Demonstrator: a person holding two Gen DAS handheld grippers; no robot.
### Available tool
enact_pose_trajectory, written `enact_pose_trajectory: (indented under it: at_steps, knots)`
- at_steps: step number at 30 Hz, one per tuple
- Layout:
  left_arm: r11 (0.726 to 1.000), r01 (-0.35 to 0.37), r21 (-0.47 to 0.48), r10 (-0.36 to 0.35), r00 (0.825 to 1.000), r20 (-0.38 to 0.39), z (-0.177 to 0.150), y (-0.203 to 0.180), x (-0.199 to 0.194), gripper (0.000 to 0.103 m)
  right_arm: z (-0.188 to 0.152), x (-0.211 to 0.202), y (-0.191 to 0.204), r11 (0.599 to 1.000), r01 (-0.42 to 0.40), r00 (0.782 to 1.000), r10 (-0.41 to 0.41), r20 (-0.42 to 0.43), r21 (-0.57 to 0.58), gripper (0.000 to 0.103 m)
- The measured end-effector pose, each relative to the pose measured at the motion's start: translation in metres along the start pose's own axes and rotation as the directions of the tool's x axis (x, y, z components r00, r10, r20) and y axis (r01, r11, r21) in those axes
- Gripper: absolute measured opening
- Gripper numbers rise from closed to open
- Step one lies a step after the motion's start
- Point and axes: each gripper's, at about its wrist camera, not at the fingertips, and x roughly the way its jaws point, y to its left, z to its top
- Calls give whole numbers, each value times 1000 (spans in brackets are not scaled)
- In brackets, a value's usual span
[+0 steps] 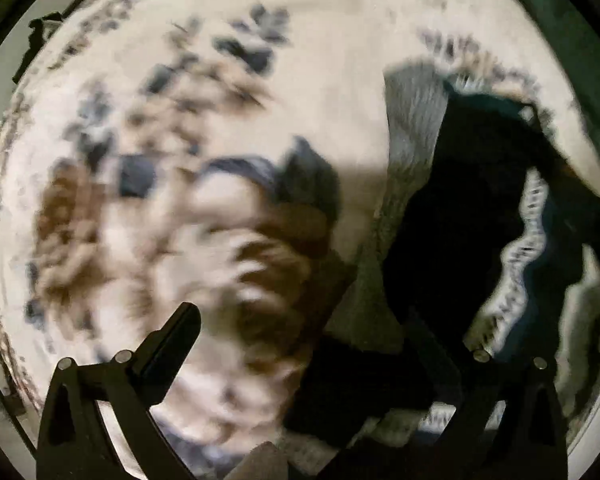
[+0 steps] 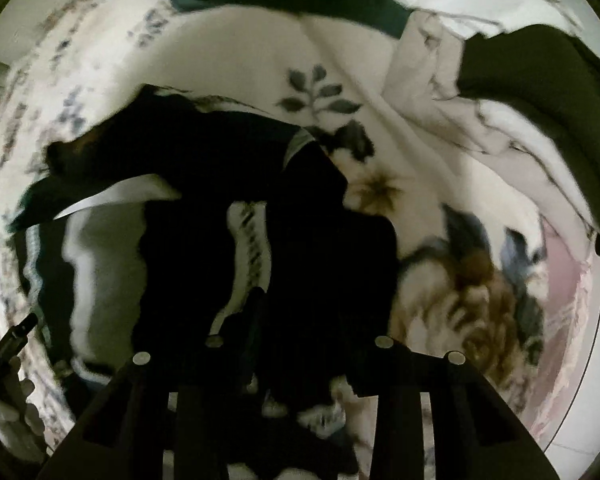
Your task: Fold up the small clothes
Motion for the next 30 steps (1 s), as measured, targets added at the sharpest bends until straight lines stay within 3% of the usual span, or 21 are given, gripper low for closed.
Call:
enact_pose_trajectory:
  at_steps: [4, 10, 14, 16, 20, 22, 24, 28, 30]
  knots:
    - [1000, -22, -4, 22, 1000, 10, -35, 49, -37, 103, -40, -30, -15, 999, -37, 999, 37, -16, 10, 36]
    - [999, -47, -8, 45, 987, -152, -115, 85, -24, 103, -116, -21, -49, 997, -46, 992, 53, -116, 67, 36]
    - [1000, 18, -19, -22, 972, -235, -161, 76, 0, 103, -152, 1, -64, 992, -61, 981, 80, -175, 108, 36]
    - [1000, 21, -3, -21, 970, -244, -168, 61, 13, 99, -157, 17, -64, 991, -77, 977, 97, -192, 111, 36]
    - [995, -101, 13, 101, 972, -212, -160, 55, 30, 99, -160, 37, -52, 995, -84, 979, 92, -183, 49, 36]
    - [992, -120, -32, 112, 974, -198, -153, 73, 27, 100, -160, 44, -47, 999, -44, 984, 42, -172, -7, 36]
    - [978, -204, -47, 194, 966, -170, -147, 102, 20, 100, -161, 49, -50, 999, 19, 988, -24, -153, -35, 37]
    - [964, -248, -91, 228, 955, -192, -146, 154, 15, 99, -162, 50, -78, 998, 43, 989, -35, -144, 54, 37]
    - [968, -224, -111, 201, 962, -187, -144, 170, 5, 99, -163, 44, -87, 994, 72, 989, -60, -138, 82, 37]
